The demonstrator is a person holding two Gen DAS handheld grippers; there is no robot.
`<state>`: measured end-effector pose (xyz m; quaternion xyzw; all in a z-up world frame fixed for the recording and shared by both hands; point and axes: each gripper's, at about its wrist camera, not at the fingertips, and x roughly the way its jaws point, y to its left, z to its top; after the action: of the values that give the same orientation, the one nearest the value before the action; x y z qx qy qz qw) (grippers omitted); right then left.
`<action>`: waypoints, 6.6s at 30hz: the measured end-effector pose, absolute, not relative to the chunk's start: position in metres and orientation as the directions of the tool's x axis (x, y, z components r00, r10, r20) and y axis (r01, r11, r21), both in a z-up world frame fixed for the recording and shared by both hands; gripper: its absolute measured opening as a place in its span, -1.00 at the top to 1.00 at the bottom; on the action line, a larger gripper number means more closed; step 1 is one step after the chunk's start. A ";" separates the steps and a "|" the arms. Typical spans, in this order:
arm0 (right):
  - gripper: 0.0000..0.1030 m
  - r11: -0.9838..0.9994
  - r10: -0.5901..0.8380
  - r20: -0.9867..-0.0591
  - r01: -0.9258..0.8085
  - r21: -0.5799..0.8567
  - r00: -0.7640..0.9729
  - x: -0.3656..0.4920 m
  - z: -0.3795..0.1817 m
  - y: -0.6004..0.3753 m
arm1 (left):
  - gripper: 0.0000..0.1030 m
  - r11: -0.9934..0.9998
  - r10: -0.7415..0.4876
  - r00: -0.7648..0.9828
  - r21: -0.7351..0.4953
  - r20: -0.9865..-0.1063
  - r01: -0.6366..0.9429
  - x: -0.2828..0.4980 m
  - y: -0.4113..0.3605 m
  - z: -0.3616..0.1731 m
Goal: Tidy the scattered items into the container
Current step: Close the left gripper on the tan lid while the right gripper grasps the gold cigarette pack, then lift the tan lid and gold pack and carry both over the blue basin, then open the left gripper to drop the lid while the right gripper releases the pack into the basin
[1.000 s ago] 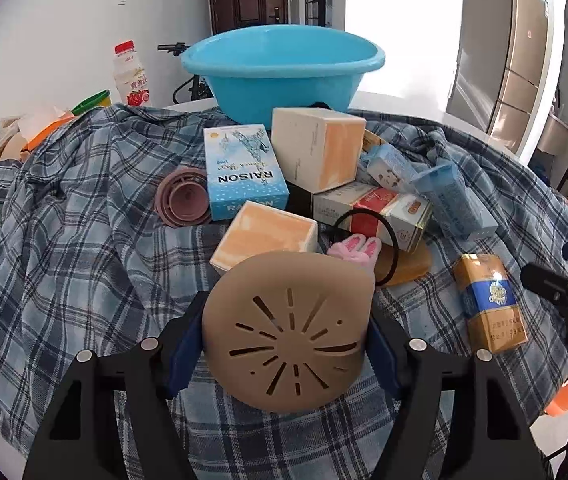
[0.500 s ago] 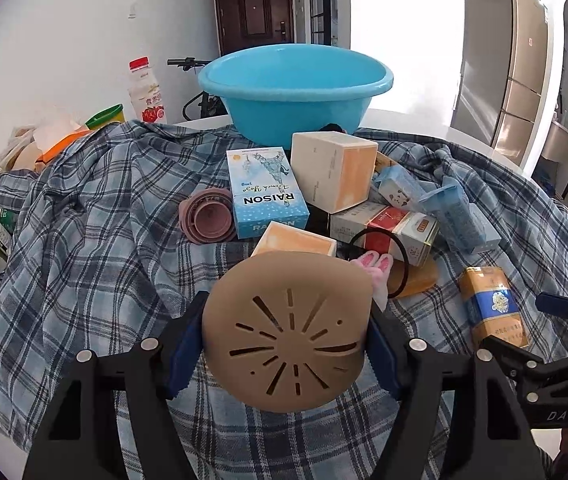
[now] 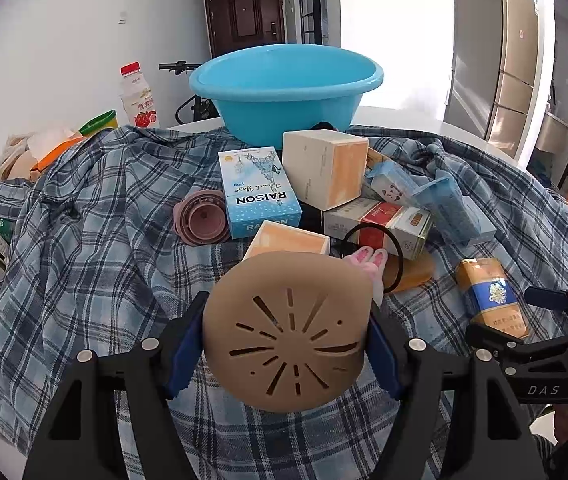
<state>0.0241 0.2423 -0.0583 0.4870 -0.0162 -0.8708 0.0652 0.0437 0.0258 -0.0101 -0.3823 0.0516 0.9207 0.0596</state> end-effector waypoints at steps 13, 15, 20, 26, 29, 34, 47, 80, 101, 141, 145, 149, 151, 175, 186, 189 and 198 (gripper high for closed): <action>0.07 -0.986 -0.166 -0.785 0.112 0.123 -0.597 0.037 -0.037 0.249 | -0.40 -0.986 0.068 -0.703 0.060 -0.708 -0.155 0.045 0.029 -0.007; 0.07 -0.987 -0.162 -0.780 0.116 0.115 -0.604 0.038 -0.034 0.248 | -0.40 -0.986 0.073 -0.703 0.055 -0.708 -0.157 0.045 0.029 -0.007; 0.06 -0.986 -0.164 -0.781 0.116 0.117 -0.602 0.039 -0.031 0.250 | -0.41 -0.987 0.072 -0.699 0.052 -0.711 -0.154 0.045 0.029 -0.007; 0.02 -0.983 -0.176 -0.791 0.139 0.116 -0.587 0.038 -0.034 0.248 | -0.42 -0.988 0.073 -0.697 0.044 -0.714 -0.149 0.045 0.026 -0.007; -0.02 -0.982 -0.184 -0.806 0.146 0.122 -0.563 0.034 -0.041 0.246 | -0.42 -0.988 0.074 -0.695 0.044 -0.715 -0.151 0.046 0.026 -0.007; -0.31 -0.984 -0.167 -0.797 0.147 0.099 -0.580 0.028 -0.043 0.243 | -0.42 -0.988 0.072 -0.698 0.043 -0.712 -0.146 0.047 0.024 -0.006; 0.07 -0.990 -0.125 -0.776 0.128 0.057 -0.618 0.021 -0.044 0.237 | -0.43 -0.991 0.059 -0.696 0.039 -0.716 -0.124 0.045 0.018 -0.007; 0.04 -0.973 -0.215 -0.661 0.215 0.082 -0.719 0.019 0.038 0.231 | -0.44 -0.995 0.020 -0.765 0.065 -0.644 -0.081 0.022 0.007 0.045; 0.04 -0.958 -0.270 -0.493 0.284 0.047 -0.827 -0.087 0.143 0.201 | -0.45 -0.997 0.011 -0.861 0.056 -0.509 -0.046 -0.096 -0.004 0.145; 0.03 -0.923 -0.360 -0.746 0.329 0.199 -0.560 -0.335 0.108 0.196 | -0.45 -0.991 0.008 -0.626 0.076 -0.780 -0.107 -0.404 0.038 0.096; 0.03 -0.934 -0.318 -0.755 0.325 0.148 -0.573 -0.337 0.103 0.199 | -0.45 -0.989 0.022 -0.567 0.066 -0.823 -0.134 -0.425 0.048 0.078; 0.03 -0.938 -0.313 -0.755 0.314 0.149 -0.576 -0.337 0.103 0.207 | -0.45 -0.989 0.034 -0.509 0.044 -0.860 -0.141 -0.444 0.058 0.059; 0.03 -0.939 -0.307 -0.749 0.315 0.138 -0.587 -0.336 0.108 0.211 | -0.45 -0.988 0.042 -0.490 0.036 -0.871 -0.148 -0.451 0.063 0.052; 0.03 -0.929 -0.312 -0.773 0.348 0.126 -0.553 -0.344 0.111 0.190 | -0.68 -0.997 0.034 -0.589 0.012 -0.807 -0.074 -0.416 0.019 0.104; 0.03 -0.947 -0.155 -0.828 0.321 -0.032 -0.539 -0.359 0.076 0.135 | -0.68 -0.996 -0.054 -0.678 0.089 -0.733 -0.018 -0.355 -0.039 0.143; 0.03 -0.951 -0.108 -0.840 0.301 -0.068 -0.532 -0.365 0.065 0.128 | -0.68 -0.996 -0.069 -0.693 0.092 -0.717 0.004 -0.343 -0.055 0.147; 0.02 -0.970 -0.041 -0.883 0.232 -0.078 -0.468 -0.389 0.046 0.130 | -0.68 -0.999 -0.044 -0.702 0.051 -0.711 0.011 -0.326 -0.083 0.152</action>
<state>-0.3892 0.1303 0.0457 0.5093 0.0938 -0.8517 0.0800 -0.3258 -0.0828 0.1516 -0.3856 0.0214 0.9223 -0.0150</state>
